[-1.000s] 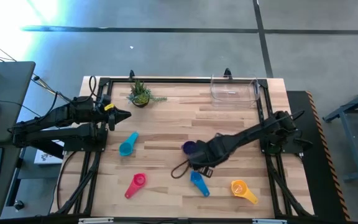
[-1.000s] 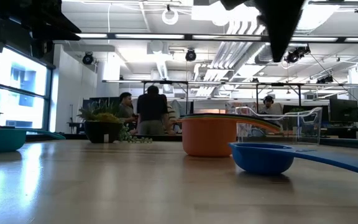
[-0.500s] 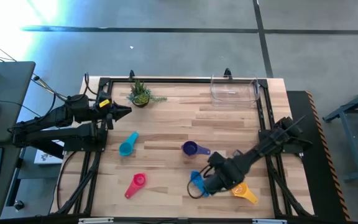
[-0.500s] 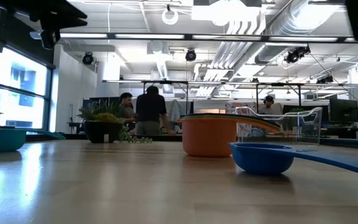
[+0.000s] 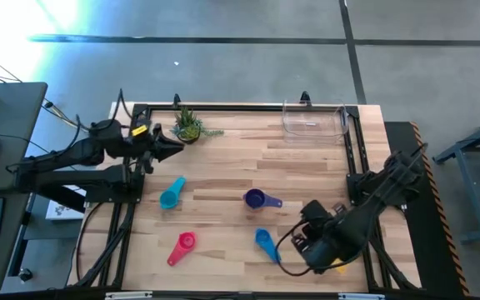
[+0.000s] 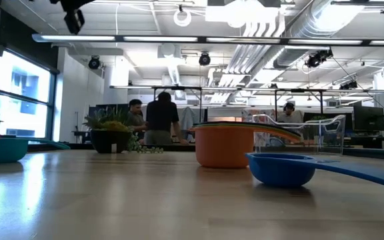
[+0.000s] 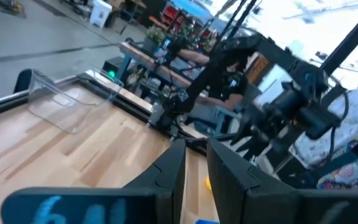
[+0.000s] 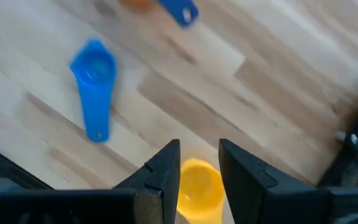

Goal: Nest measuring cups in basket
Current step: Stack the yellow measuring cup on top of the dark blue measuring cup

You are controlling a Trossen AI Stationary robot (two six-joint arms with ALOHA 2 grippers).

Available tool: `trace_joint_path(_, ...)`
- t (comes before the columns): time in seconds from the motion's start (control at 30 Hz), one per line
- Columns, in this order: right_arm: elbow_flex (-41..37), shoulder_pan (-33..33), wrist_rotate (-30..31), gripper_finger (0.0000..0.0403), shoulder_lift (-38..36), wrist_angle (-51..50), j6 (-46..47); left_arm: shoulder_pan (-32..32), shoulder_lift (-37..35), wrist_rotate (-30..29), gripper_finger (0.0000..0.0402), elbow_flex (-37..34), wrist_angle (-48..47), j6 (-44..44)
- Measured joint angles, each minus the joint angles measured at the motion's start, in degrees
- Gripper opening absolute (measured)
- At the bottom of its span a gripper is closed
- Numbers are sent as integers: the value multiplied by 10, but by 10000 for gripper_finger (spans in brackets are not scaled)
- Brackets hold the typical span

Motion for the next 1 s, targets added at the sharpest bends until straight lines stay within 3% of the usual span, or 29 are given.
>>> trace_joint_path(0.27, 0, 0, 82, 103, -55, 0, -18, 0, 91, 22, 58, 82, -9, 51)
trace_joint_path(0.53, 0, -26, 101, 104, -99, 0, -95, 0, 145, 21, 58, 159, -91, 87)
trace_joint_path(1.0, 0, -133, 121, 104, -202, 0, -278, 0, 184, 20, 58, 166, -112, 58)
